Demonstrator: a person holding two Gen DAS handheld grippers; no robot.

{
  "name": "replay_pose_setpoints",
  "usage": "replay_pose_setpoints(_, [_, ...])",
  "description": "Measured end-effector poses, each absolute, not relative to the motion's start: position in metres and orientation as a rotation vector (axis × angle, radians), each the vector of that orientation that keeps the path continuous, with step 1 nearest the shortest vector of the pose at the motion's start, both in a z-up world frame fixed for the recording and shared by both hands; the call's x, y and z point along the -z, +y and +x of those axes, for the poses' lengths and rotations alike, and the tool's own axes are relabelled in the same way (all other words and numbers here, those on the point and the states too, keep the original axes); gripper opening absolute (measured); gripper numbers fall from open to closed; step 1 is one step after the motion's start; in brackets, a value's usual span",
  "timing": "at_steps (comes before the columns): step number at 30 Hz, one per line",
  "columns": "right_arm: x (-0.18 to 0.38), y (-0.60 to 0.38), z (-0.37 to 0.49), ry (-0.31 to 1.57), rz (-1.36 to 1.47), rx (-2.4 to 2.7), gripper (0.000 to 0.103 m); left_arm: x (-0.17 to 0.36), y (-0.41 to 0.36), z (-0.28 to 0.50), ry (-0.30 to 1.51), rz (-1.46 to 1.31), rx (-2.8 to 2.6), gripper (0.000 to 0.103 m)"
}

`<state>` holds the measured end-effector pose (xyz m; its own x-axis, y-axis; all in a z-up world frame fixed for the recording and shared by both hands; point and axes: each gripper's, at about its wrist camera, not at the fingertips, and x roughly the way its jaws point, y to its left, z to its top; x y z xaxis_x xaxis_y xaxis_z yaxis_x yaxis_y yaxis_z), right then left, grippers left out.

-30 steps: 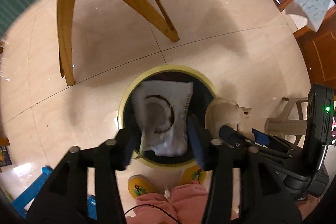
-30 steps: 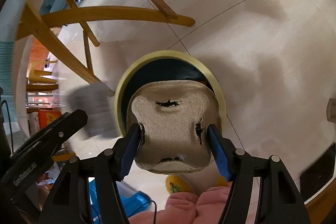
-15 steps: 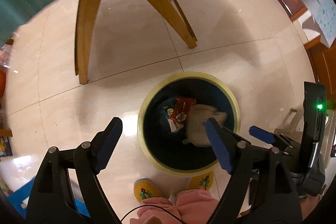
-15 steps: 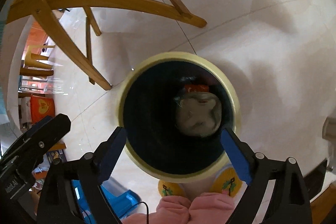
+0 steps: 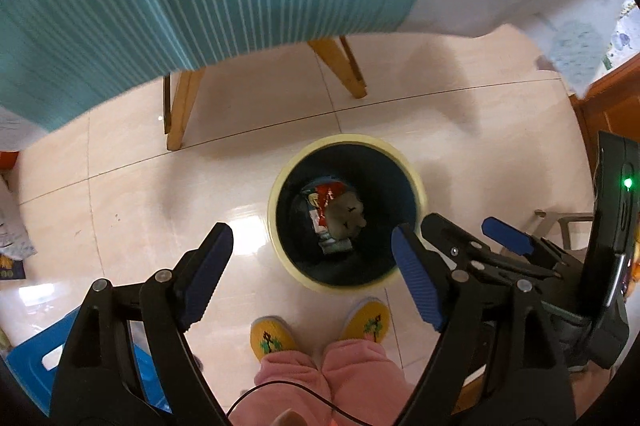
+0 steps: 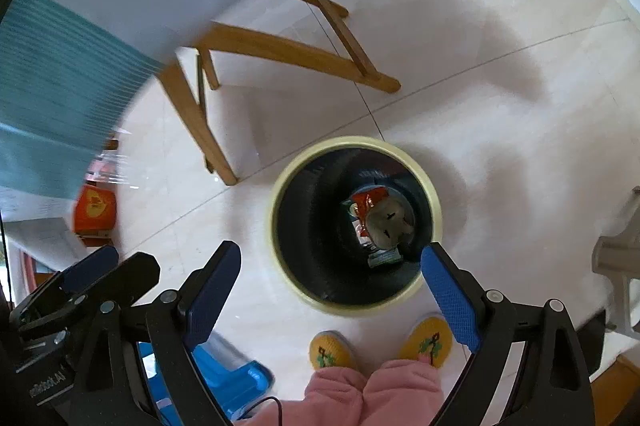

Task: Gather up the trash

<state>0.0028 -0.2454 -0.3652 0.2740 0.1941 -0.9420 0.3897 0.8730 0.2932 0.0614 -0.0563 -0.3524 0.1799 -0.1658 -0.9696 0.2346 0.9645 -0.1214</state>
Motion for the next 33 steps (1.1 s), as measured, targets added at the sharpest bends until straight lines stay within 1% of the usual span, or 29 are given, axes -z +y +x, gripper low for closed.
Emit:
replay_pose_setpoints(5, [0.303, -0.244, -0.009, 1.279, 0.53, 0.128, 0.093, 0.29, -0.055, 0.047, 1.326, 0.064, 0.303, 0.079])
replay_pose_setpoints(11, [0.218, -0.235, -0.024, 1.25, 0.471, 0.086, 0.093, 0.2, -0.051, 0.041, 1.276, 0.054, 0.309, 0.079])
replay_pose_setpoints(17, [0.132, -0.23, -0.037, 1.161, 0.406, 0.049, 0.093, 0.114, -0.049, 0.034, 1.193, 0.051, 0.339, 0.079])
replay_pose_setpoints(22, [0.066, -0.235, -0.043, 1.076, 0.376, 0.023, 0.093, 0.053, -0.048, 0.03, 1.122, 0.016, 0.349, 0.079])
replay_pose_setpoints(26, [0.03, -0.241, -0.041, 1.03, 0.351, -0.006, 0.093, 0.011, -0.051, 0.031, 1.041, -0.012, 0.332, 0.079])
replay_pose_setpoints(33, [-0.012, -0.244, -0.028, 0.961, 0.299, -0.082, 0.093, -0.047, -0.048, 0.036, 0.929, -0.06, 0.28, 0.079])
